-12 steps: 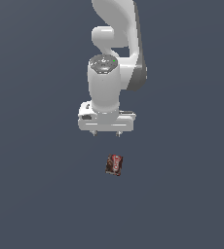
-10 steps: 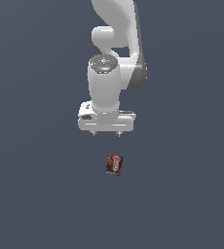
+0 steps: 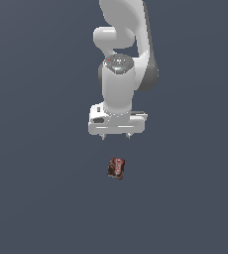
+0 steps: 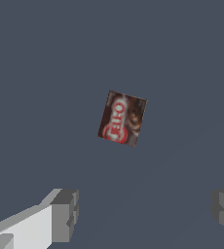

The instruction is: Pick up the object and move it to a goal position.

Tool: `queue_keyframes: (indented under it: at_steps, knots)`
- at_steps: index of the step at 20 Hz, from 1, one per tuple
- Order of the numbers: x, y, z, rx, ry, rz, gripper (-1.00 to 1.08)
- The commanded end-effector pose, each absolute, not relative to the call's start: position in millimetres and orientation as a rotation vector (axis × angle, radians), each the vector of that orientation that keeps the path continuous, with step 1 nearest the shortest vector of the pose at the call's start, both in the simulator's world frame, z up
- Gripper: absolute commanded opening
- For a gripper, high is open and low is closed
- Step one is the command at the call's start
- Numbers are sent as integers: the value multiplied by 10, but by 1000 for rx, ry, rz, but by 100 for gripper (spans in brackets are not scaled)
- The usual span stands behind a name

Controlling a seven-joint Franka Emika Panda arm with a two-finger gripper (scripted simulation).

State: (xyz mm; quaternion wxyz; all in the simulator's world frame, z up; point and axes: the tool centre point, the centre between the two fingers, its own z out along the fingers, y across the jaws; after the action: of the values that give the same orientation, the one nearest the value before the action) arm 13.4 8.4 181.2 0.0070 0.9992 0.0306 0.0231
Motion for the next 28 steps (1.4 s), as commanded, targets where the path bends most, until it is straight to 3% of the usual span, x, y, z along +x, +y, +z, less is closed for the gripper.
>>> queue_keyframes:
  at_steps: [1,11,28]
  knots:
    - [137,75,1808,3125,93,72,100]
    - [314,84,1577,3133,-4,56,100]
    - [752,109,736,3127,-306,4,100]
